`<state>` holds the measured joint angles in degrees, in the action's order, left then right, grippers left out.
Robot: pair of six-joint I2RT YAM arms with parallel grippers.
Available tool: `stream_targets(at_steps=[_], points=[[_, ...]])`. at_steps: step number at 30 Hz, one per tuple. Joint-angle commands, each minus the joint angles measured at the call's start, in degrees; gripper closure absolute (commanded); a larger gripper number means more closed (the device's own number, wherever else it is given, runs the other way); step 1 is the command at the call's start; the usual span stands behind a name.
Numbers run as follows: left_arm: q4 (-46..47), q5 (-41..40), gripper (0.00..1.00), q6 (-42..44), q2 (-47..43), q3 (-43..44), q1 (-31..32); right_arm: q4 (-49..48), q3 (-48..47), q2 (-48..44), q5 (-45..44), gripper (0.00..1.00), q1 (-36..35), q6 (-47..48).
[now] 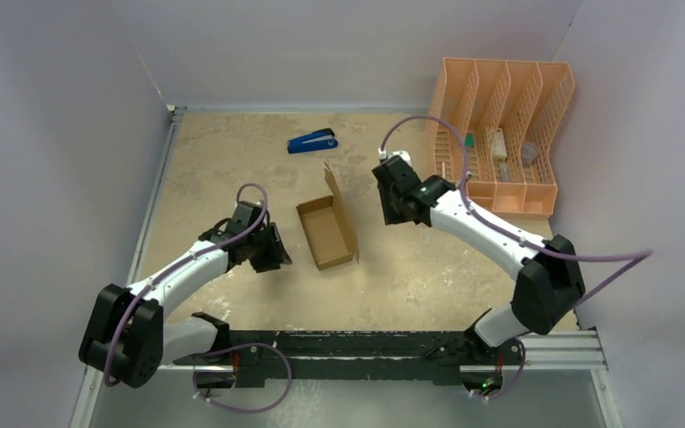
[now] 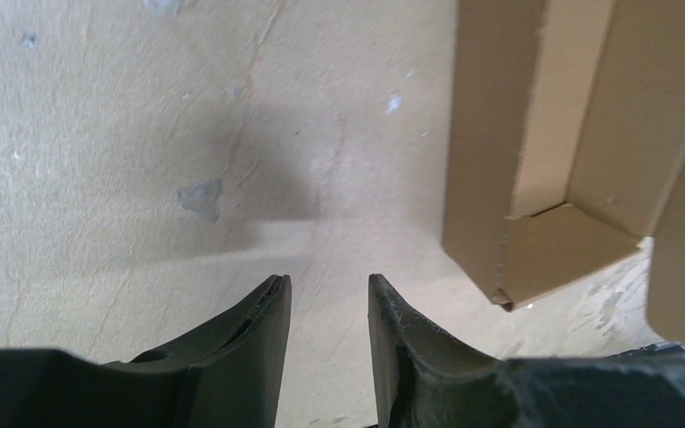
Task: Fold the paper box
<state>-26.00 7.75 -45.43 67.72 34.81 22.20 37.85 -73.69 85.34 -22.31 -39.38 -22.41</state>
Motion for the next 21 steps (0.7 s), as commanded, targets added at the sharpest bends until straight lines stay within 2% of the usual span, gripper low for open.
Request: stream_targets(at_steps=[1, 9, 14, 21], points=[[5.0, 0.8, 0.64, -2.6, 1.0, -2.7, 0.5, -15.5, 6.6, 1.2, 7.5, 0.64, 0.0, -1.4], [13.9, -0.3, 0.64, -7.8, 6.6, -2.5, 7.1, -31.4, 13.2, 7.5, 15.8, 0.67, 0.1, -3.4], [17.0, -2.7, 0.64, -9.0, 8.9, -1.9, 8.8, -40.9, 16.2, 11.9, 19.5, 0.68, 0.0, -2.7], [18.8, -3.2, 0.64, -8.3, 13.4, 1.1, 11.1, -45.6, 17.4, 15.3, 24.1, 0.68, -2.5, -4.4]])
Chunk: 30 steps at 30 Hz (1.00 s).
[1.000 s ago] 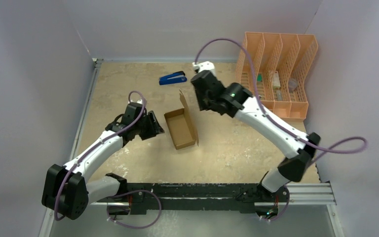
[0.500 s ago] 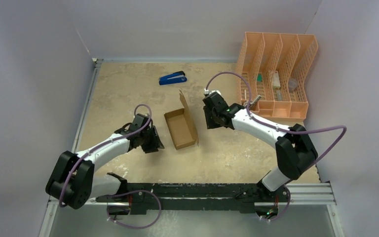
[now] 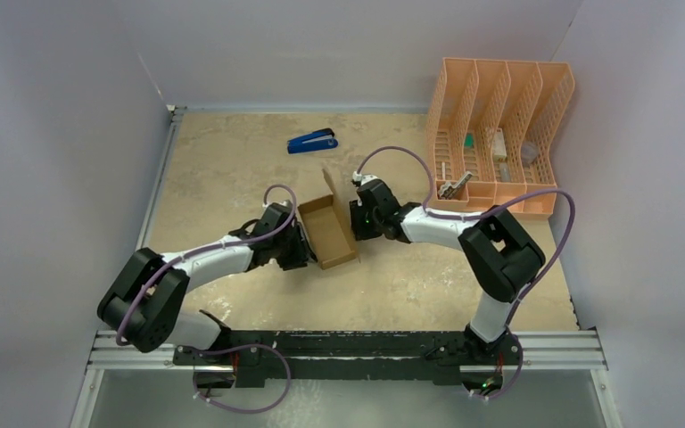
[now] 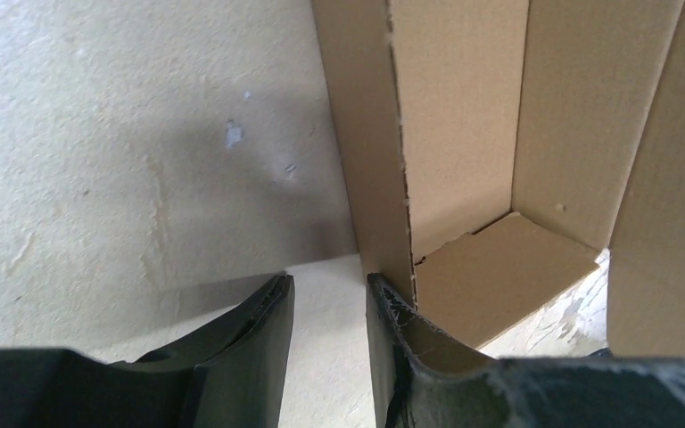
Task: Fold the paper box
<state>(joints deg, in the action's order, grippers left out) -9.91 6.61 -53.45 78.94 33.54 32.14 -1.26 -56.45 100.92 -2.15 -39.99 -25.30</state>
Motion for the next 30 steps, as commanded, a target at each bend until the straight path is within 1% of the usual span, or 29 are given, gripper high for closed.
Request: stream_targets(at_steps=[1, 7, 13, 15, 19, 22, 26, 30], points=[[3.0, -1.9, 0.64, -0.1, 2.8, 2.7, 1.4, -7.0, 0.2, 0.3, 4.5, 0.68, -2.5, -1.7], [4.4, -1.8, 0.64, 0.3, 5.4, 4.8, 3.1, -9.4, 0.6, 2.2, 5.8, 0.68, -5.7, -3.7], [5.5, -1.2, 0.64, -0.3, 5.1, 5.4, 3.3, -8.8, 1.3, 2.4, 7.0, 0.69, -5.8, -4.0], [4.0, -2.1, 0.64, 0.1, 4.4, 5.4, 3.3, -8.3, 1.3, 2.2, 5.4, 0.69, -5.6, -3.9], [-1.3, -5.6, 0.63, 1.2, 0.1, 4.4, 2.7, -6.0, 0.6, 0.9, 3.1, 0.68, -3.3, -0.1], [-4.5, -5.8, 0.63, 2.2, -2.8, 3.7, -0.4, -4.4, -0.3, 0.1, 1.8, 0.67, -1.1, 3.3], [-8.0, -3.8, 0.66, 5.2, -6.3, 3.0, -8.6, -2.4, -2.4, 0.4, 0.3, 0.66, 1.5, 6.9], [-10.1, -4.3, 0.67, 8.3, -5.1, 6.0, -13.0, -1.9, -3.7, 1.2, 0.0, 0.65, 3.8, 8.2]])
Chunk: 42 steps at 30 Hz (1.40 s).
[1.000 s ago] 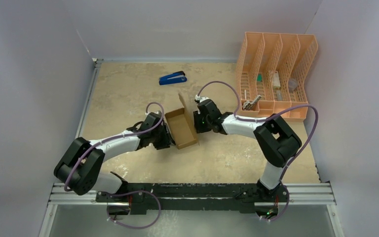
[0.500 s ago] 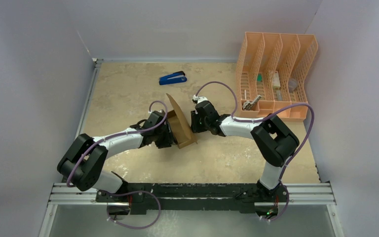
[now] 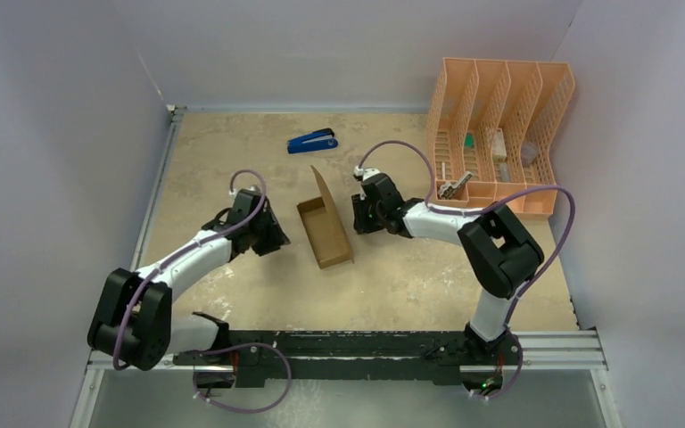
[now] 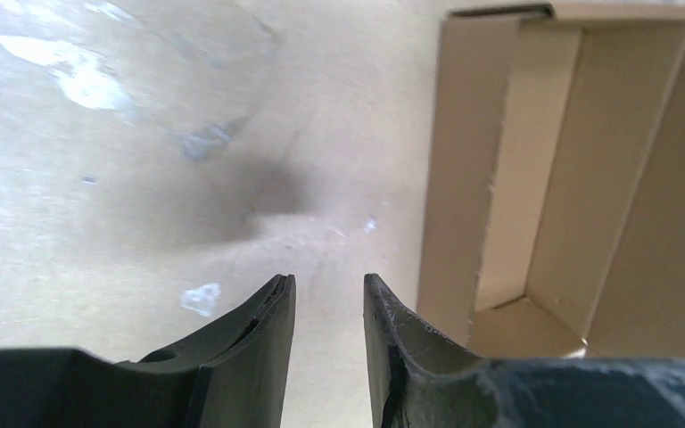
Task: Fold the paper box
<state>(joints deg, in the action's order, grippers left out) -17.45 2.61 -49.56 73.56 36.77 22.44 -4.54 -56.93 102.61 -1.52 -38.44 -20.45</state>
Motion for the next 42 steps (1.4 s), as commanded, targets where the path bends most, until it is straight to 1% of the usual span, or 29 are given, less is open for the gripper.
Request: stream_targets(at_steps=[1, 7, 12, 19, 27, 33, 38, 42], points=[[-2.4, -0.2, 0.67, 5.0, 1.6, 3.9, -3.9, 1.3, -3.7, -0.2, -0.5, 0.65, 2.7, 3.5], [1.5, -0.7, 0.71, 6.4, 12.3, 11.3, -6.3, 1.8, -9.7, 5.0, -0.2, 0.66, 3.5, 2.8], [1.9, -1.7, 0.72, 7.9, 20.3, 18.2, -6.8, 1.3, -14.5, 9.8, 1.3, 0.66, 3.5, 2.0], [3.1, -0.6, 0.73, 8.6, 26.8, 21.7, -7.0, -0.3, -19.1, 14.7, 2.4, 0.67, 3.4, 2.7], [8.0, 3.8, 0.73, 4.7, 27.3, 20.7, -6.4, -1.8, -19.9, 15.3, 7.8, 0.67, 1.7, 2.5], [11.3, 5.3, 0.73, 1.6, 27.8, 20.6, -4.9, -3.0, -21.4, 16.7, 10.6, 0.67, -0.5, 1.7], [13.1, 6.2, 0.74, 0.1, 27.5, 19.2, -4.3, -1.9, -22.8, 17.3, 11.6, 0.67, -0.9, 2.2], [10.8, 4.8, 0.73, 1.6, 25.0, 18.2, -4.8, 1.5, -24.0, 16.0, 7.2, 0.66, -0.2, 5.2]])
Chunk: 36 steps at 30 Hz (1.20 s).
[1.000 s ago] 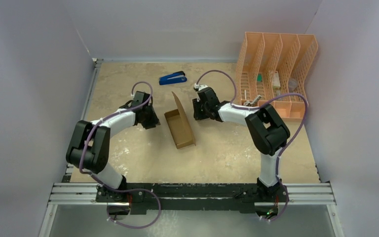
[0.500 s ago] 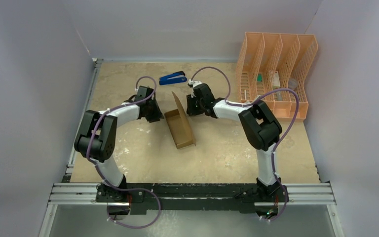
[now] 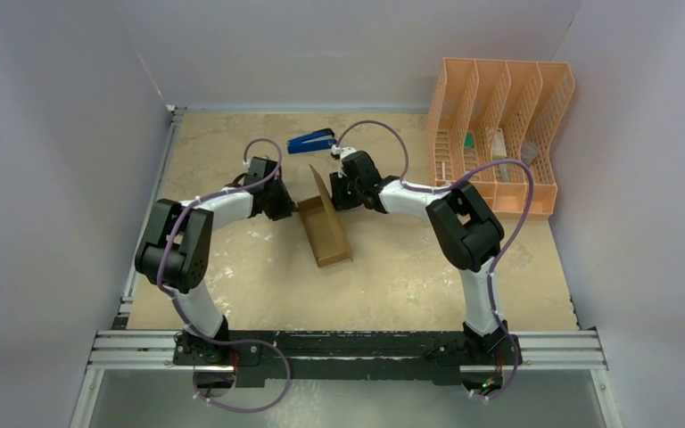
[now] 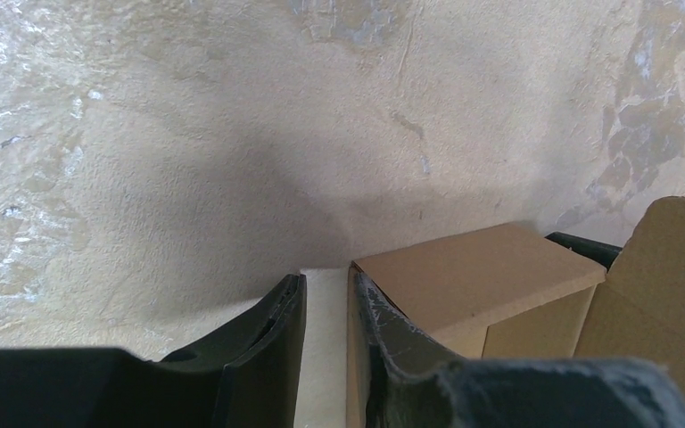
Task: Fold the paper box
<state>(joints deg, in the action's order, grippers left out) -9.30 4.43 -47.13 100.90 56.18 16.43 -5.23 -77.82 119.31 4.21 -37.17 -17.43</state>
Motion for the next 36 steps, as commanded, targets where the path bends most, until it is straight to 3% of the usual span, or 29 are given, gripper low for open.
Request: stream_targets(at_steps=[1, 6, 13, 20, 27, 36], points=[[1.6, 2.5, 0.73, -0.2, -3.0, -1.5, 0.9, 3.3, -3.4, -1.2, 0.0, 0.65, -1.0, 2.9], [-3.5, 2.0, 0.7, 3.8, -7.3, -2.2, -3.2, 8.3, -1.9, -6.4, -9.3, 0.6, 0.5, 5.7], [-15.1, -3.1, 0.54, 14.9, -10.8, 7.3, -5.7, 16.7, 4.3, -17.4, -17.3, 0.48, 0.6, 3.9], [-13.9, 6.4, 0.46, 19.4, -7.0, 13.4, -5.7, 22.3, 10.8, -30.9, -19.4, 0.43, -3.6, -0.4], [-14.0, 5.0, 0.45, 20.1, -7.8, 12.6, -5.7, 36.2, -1.9, -34.4, -27.2, 0.41, -14.8, -4.3], [-18.7, -6.1, 0.44, 19.2, -12.7, 8.2, -5.7, 48.1, -18.9, -24.4, -34.4, 0.39, -23.3, -7.1]])
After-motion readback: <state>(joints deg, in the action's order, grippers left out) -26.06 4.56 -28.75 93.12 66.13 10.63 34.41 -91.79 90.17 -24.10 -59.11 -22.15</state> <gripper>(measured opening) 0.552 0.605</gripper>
